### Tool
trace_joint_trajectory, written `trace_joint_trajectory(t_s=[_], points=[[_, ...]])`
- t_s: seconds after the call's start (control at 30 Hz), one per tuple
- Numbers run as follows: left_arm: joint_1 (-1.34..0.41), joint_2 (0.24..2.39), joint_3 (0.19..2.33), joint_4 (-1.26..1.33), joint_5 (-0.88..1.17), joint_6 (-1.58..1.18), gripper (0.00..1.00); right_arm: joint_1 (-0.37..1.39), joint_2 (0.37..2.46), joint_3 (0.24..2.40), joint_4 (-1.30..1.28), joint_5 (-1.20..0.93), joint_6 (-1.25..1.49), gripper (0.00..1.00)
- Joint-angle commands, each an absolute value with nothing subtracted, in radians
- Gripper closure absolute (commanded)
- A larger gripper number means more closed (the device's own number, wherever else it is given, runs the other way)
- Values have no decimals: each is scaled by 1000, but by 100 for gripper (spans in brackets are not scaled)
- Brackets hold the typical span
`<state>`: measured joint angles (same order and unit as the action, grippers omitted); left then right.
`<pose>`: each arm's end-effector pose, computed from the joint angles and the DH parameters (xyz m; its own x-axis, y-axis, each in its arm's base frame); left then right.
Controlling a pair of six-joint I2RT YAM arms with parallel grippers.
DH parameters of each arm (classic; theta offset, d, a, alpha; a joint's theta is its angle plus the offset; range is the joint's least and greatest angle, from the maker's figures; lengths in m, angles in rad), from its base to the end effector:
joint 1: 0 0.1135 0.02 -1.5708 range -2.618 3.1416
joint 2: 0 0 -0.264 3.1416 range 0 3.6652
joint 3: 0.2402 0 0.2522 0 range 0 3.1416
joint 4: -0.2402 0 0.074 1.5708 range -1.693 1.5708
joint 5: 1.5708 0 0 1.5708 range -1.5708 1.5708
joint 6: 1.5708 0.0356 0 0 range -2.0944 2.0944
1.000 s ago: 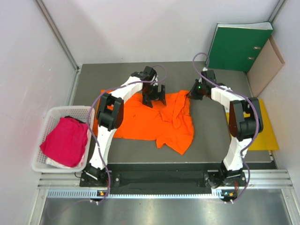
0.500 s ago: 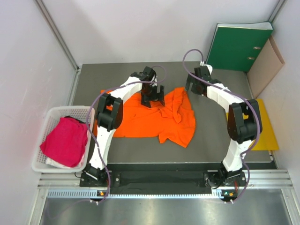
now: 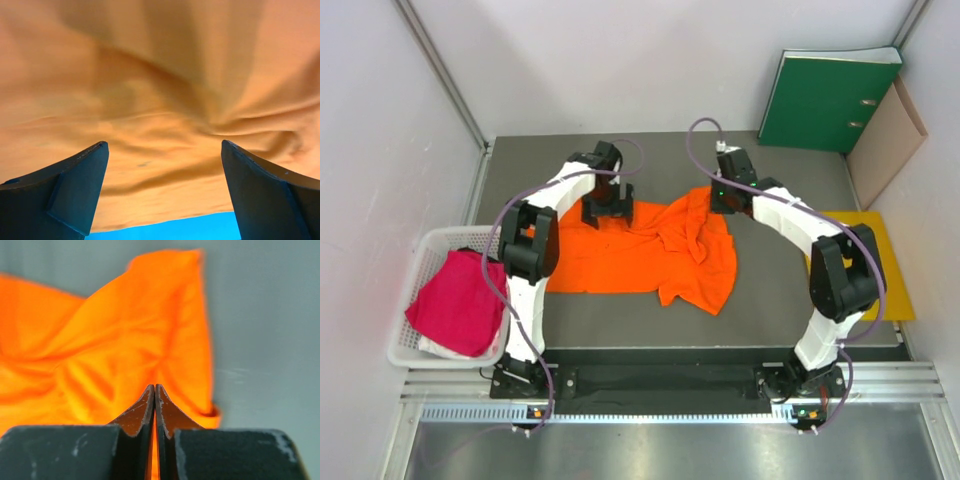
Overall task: Fold and stack the t-shirts
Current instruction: Fold the flattened tshirt in 1/3 of the way
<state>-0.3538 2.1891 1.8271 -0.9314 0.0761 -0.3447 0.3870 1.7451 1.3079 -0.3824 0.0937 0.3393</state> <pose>0.4243 -0.1596 0.1927 -0.9725 0.0000 -0.2330 0.0387 0.9861 -0.1614 0.3604 0.1433 0.2441 -0.7436 0.0548 -0.6664 -0.0733 0.9840 0.1627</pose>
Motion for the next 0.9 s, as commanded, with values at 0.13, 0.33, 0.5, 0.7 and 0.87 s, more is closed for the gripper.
trace_joint_trajectory(t_s=[0.13,0.33,0.5,0.7,0.87], points=[[-230,2103,1807,-974,-61,-279,1,454,1965,1488,-491,8,321,100],[-173,2129,1821,-997,-127,-278,3,456,2138,1665,-603,70,321,100],[-152,2251,1928,-1060,-143,-311,100,456,2207,1755,-641,161,304,100],[-152,2420,2133,-1141,-132,-353,100,439,2258,1842,-679,238,287,100],[-152,2520,2249,-1154,-97,-377,100,388,2322,1931,-709,256,276,100]])
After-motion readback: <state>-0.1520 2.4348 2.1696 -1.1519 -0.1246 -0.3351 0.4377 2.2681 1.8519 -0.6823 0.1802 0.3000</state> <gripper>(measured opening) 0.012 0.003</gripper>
